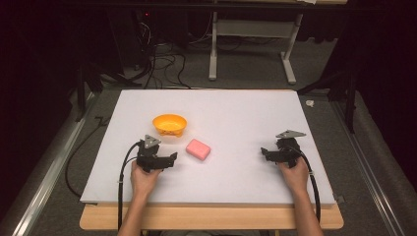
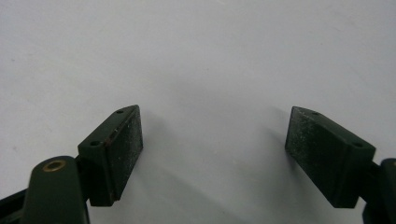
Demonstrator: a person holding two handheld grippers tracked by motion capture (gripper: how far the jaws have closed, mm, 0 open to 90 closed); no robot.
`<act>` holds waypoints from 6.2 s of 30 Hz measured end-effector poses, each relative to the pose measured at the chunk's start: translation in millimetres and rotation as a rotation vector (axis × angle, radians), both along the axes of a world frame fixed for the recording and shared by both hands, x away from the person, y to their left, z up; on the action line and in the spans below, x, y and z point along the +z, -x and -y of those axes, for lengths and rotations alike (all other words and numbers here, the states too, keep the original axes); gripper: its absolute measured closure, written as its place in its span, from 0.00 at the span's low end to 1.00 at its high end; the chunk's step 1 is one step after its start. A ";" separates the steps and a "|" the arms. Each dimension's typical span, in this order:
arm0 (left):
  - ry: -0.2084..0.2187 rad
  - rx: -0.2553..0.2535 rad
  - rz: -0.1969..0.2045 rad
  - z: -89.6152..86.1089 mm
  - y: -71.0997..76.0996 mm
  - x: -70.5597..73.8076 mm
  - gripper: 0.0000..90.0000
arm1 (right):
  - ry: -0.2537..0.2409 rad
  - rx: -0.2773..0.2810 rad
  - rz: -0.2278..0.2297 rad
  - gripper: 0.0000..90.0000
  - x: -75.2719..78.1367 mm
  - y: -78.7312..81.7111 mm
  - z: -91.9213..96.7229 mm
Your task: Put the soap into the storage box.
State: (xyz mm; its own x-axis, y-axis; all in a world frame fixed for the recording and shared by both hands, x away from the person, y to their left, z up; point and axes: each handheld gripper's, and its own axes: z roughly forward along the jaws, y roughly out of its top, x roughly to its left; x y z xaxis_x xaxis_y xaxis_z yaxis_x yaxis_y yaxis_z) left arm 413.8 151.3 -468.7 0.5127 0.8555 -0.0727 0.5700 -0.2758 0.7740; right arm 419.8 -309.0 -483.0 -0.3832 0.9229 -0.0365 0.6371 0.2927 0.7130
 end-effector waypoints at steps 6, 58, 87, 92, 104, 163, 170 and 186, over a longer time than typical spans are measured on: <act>0.001 -0.025 0.003 10.4 4.6 2.9 0.17 | 0.000 -0.001 0.000 0.22 0.0 0.2 -0.2; -0.075 -0.133 -0.056 103.9 -25.1 -4.8 0.06 | 0.006 0.000 0.005 0.22 0.1 0.6 -0.6; -0.106 -0.119 -0.039 111.0 -28.4 -16.1 0.15 | 0.002 -0.003 0.002 0.22 0.1 0.6 -0.5; -0.106 -0.126 -0.044 110.5 -28.7 -15.6 0.15 | 0.003 -0.001 0.005 0.22 0.0 0.5 -0.6; -0.123 -0.132 -0.037 106.4 -27.3 -10.3 0.15 | 0.004 -0.001 0.006 0.22 0.0 0.6 -0.6; -0.052 -0.041 0.047 53.5 -8.5 48.0 0.15 | 0.004 0.000 0.006 0.22 0.0 0.6 -0.6; -0.042 -0.014 0.046 42.8 -11.1 51.7 0.15 | 0.003 -0.001 0.005 0.22 0.0 0.6 -0.8; -0.038 0.035 0.040 26.7 -26.2 62.0 0.15 | 0.005 -0.003 0.004 0.22 0.2 0.9 -0.9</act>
State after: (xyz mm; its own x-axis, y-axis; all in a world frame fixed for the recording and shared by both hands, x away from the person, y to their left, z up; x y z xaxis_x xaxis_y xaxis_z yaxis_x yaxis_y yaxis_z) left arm 440.0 124.6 -406.7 0.4838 0.8749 -0.0200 0.5484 -0.2853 0.7860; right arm 418.9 -308.0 -482.8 -0.3806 0.9238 -0.0421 0.6353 0.2943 0.7140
